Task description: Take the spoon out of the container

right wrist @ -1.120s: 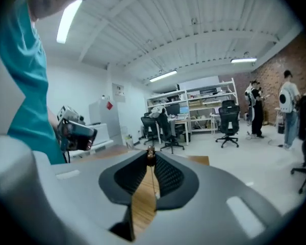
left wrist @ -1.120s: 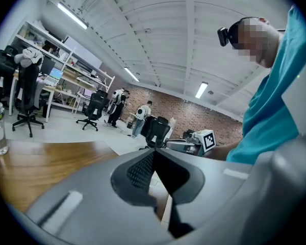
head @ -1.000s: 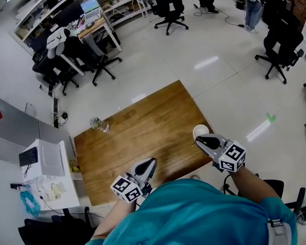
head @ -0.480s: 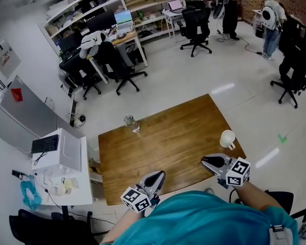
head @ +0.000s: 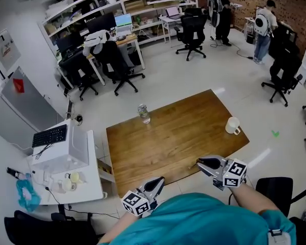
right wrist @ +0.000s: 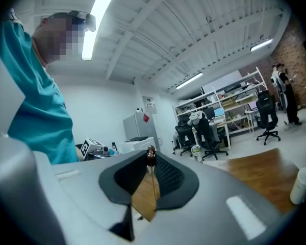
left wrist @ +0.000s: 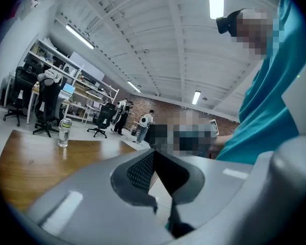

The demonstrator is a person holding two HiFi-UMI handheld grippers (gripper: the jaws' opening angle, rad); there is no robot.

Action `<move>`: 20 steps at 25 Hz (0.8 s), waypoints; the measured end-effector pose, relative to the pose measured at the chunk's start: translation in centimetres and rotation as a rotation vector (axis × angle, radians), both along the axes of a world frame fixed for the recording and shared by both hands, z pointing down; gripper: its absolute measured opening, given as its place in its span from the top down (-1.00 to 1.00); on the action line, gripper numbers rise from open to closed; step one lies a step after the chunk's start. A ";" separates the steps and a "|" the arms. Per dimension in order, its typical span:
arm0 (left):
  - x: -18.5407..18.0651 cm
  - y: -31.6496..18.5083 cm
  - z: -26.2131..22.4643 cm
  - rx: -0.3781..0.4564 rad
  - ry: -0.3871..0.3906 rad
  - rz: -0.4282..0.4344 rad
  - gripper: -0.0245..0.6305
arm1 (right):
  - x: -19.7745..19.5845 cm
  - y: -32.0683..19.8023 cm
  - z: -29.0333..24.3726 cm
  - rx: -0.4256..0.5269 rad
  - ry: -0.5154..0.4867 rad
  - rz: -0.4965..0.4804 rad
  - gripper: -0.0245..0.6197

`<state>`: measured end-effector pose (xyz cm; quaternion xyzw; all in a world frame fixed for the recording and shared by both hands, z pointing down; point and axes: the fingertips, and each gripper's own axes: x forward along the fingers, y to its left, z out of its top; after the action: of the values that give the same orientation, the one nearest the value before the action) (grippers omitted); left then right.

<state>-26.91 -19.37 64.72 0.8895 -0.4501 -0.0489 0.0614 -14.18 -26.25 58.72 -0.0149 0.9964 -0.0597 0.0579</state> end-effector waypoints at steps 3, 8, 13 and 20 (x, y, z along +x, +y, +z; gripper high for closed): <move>1.2 2.8 -0.5 0.031 -0.002 -0.007 0.92 | 1.1 2.8 0.5 0.019 0.005 -0.008 0.78; 4.9 8.7 0.9 0.031 0.006 -0.053 0.92 | 5.6 7.8 3.3 0.052 -0.004 -0.033 0.78; 8.9 14.7 0.5 -0.014 0.016 -0.087 0.92 | 9.2 13.1 4.2 0.057 0.001 -0.069 0.78; 9.3 22.8 -2.9 0.019 -0.026 -0.154 0.92 | 9.5 21.3 3.4 0.024 -0.013 -0.145 0.78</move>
<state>-17.61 3.47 61.86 0.8534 -0.5175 -0.0464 0.0430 -4.67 -4.95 62.14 0.0583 0.9951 -0.0520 0.0602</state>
